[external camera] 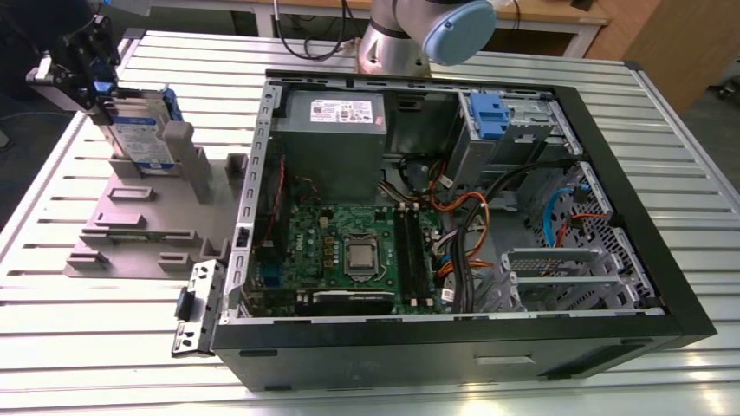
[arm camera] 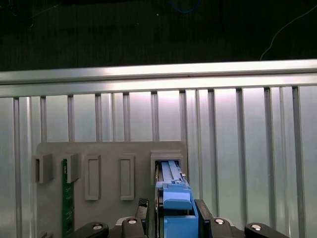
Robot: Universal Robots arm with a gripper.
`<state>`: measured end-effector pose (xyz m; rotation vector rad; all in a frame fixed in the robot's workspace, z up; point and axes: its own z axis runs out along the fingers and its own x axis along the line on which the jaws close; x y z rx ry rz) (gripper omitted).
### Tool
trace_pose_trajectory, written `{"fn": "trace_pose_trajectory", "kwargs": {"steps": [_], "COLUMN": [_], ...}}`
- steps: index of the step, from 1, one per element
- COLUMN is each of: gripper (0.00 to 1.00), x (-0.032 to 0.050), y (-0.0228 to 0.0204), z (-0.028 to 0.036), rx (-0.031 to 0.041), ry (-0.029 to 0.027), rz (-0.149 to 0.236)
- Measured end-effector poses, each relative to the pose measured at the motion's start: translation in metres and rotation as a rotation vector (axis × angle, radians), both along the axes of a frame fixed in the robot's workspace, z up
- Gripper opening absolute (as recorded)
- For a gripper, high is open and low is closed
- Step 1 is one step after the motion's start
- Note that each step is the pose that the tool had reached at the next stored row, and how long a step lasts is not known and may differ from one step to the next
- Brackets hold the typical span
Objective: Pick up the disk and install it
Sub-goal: 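Pick up the disk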
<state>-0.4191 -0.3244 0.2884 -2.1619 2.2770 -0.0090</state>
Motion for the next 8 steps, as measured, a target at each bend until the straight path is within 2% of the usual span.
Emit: {"fn": "trace_pose_trajectory", "kwargs": {"steps": [8], "gripper": [0.48], "x": [0.0], "y": [0.0004], "z": [-0.0001], "rx": [0.0], "ry": [0.0], "rz": [0.0]}}
